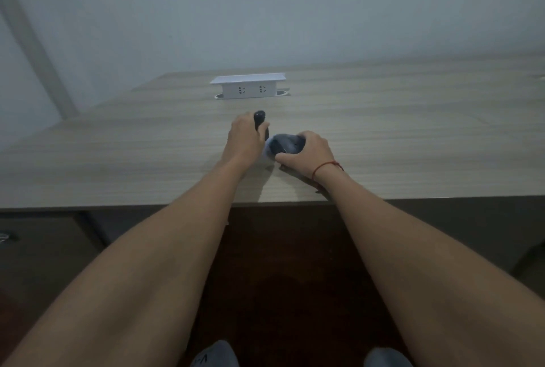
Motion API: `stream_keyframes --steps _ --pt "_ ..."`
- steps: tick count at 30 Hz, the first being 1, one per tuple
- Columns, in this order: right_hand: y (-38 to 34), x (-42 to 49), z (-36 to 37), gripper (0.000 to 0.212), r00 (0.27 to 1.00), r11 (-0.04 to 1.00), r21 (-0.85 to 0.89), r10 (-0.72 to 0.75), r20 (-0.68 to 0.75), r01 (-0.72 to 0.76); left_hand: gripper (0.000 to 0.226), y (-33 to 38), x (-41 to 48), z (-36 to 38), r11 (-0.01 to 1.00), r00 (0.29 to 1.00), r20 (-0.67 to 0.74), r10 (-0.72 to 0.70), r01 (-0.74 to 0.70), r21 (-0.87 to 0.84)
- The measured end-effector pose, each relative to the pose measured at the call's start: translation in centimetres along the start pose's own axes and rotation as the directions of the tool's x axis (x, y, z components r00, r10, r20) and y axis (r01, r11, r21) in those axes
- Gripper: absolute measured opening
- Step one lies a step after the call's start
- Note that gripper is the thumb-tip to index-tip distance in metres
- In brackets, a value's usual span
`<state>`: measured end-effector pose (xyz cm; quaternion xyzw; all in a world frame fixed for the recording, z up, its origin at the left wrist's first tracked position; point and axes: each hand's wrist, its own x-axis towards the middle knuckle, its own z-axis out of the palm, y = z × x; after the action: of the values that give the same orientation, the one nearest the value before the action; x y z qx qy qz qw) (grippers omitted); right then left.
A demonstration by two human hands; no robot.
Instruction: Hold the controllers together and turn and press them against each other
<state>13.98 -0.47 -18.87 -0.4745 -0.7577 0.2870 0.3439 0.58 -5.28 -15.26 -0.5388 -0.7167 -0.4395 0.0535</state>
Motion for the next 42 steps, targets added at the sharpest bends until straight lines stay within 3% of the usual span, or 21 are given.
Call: stream_keyframes --steps 5,9,11,15,19,23,27,32,35,38,42 --pt "-0.1 0.0 0.0 0.06 1.0 1.0 -0.005 -0.015 0.026 0.015 0.025 0.3 -0.4 0.1 0.97 0.989 -0.142 -0.048 0.012 -0.243" --pt "0.0 -0.2 -0.1 0.061 0.999 0.999 0.008 -0.032 0.022 0.032 0.028 -0.7 -0.4 0.4 0.99 0.995 -0.003 -0.097 0.096 -0.106" --pt "0.0 -0.1 -0.1 0.059 0.999 0.999 0.015 -0.045 0.03 0.045 0.029 -1.0 -0.1 0.0 0.994 0.996 -0.025 -0.086 0.084 -0.072" --pt "-0.1 -0.3 -0.4 0.052 0.997 0.997 0.037 -0.063 0.037 0.062 0.026 0.7 0.2 -0.8 0.96 0.983 -0.17 -0.069 0.019 -0.278" --pt "-0.2 -0.5 -0.5 0.051 0.996 0.997 0.041 -0.074 0.05 0.072 0.028 1.1 0.1 -0.1 0.983 0.997 -0.033 -0.076 0.07 -0.168" --pt "-0.3 -0.5 -0.5 0.053 0.996 0.996 0.032 -0.082 0.039 0.081 0.034 0.1 0.7 -0.6 0.993 0.994 -0.021 -0.11 0.109 -0.051" --pt "-0.3 -0.4 -0.5 0.048 0.997 0.997 0.033 -0.068 0.037 0.067 0.032 0.9 0.8 -1.5 0.969 0.993 -0.055 -0.104 0.089 -0.231" --pt "-0.2 -0.5 -0.5 0.059 0.998 0.991 0.122 -0.052 0.018 0.05 0.032 -0.2 -0.2 -0.4 0.956 0.962 -0.014 -0.271 0.267 -0.125" --pt "-0.3 -0.2 -1.1 0.056 1.0 0.983 0.18 -0.021 0.008 0.019 0.036 -0.8 -0.3 -0.3 0.917 0.93 -0.027 -0.367 0.357 -0.177" --pt "-0.4 -0.2 -1.0 0.048 0.999 0.994 0.106 -0.04 -0.01 0.041 0.032 -0.4 -0.4 -0.2 0.896 0.922 -0.039 -0.386 0.365 -0.253" --pt "-0.5 -0.4 -0.8 0.037 0.995 0.996 0.046 -0.076 -0.064 0.079 0.025 -0.3 -1.2 0.2 0.84 0.913 0.064 -0.403 0.397 -0.371"
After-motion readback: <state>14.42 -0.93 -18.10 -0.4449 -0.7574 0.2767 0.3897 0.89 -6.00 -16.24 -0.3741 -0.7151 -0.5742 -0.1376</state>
